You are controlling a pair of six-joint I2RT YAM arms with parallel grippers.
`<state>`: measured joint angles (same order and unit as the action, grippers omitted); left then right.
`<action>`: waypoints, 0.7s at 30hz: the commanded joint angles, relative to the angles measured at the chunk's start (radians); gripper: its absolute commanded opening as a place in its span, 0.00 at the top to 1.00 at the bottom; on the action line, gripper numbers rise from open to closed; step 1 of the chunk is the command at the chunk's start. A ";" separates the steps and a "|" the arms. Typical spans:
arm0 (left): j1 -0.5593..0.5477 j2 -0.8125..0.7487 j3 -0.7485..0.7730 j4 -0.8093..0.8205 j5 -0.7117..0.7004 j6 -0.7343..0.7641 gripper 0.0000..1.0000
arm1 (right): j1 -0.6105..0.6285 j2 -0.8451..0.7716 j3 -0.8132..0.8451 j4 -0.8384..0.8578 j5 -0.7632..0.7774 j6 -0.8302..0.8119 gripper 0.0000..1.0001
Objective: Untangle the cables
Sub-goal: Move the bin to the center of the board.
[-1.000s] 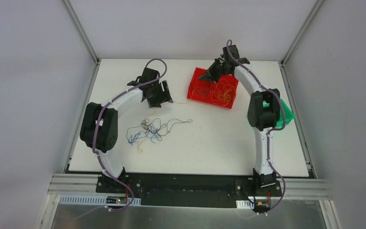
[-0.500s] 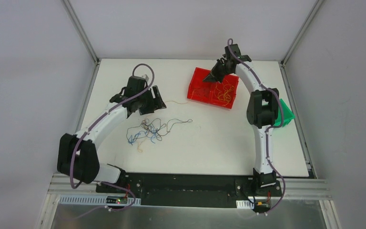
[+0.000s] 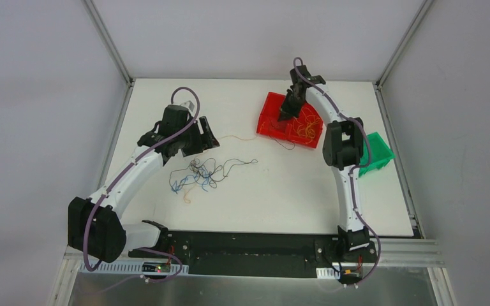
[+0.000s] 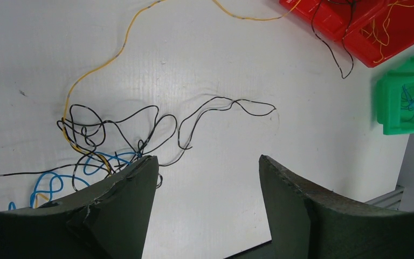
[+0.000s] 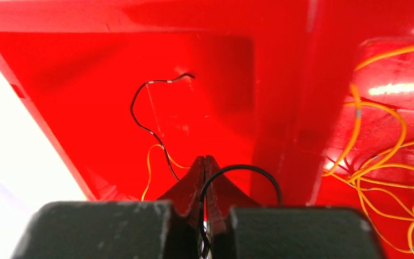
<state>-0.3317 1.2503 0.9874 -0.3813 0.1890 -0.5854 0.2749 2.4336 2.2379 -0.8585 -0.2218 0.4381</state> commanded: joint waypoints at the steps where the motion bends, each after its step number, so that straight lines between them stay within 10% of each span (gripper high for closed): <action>1: 0.008 -0.006 0.005 -0.013 -0.001 0.016 0.30 | 0.035 0.028 0.040 -0.120 0.185 -0.068 1.00; 21: 0.008 -0.077 -0.034 -0.024 0.007 0.022 0.30 | 0.131 -0.467 -0.711 0.098 0.233 -0.072 1.00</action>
<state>-0.3317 1.2205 0.9657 -0.4030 0.1917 -0.5835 0.3832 2.0621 1.5467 -0.7597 0.0040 0.3717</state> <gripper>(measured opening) 0.702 0.004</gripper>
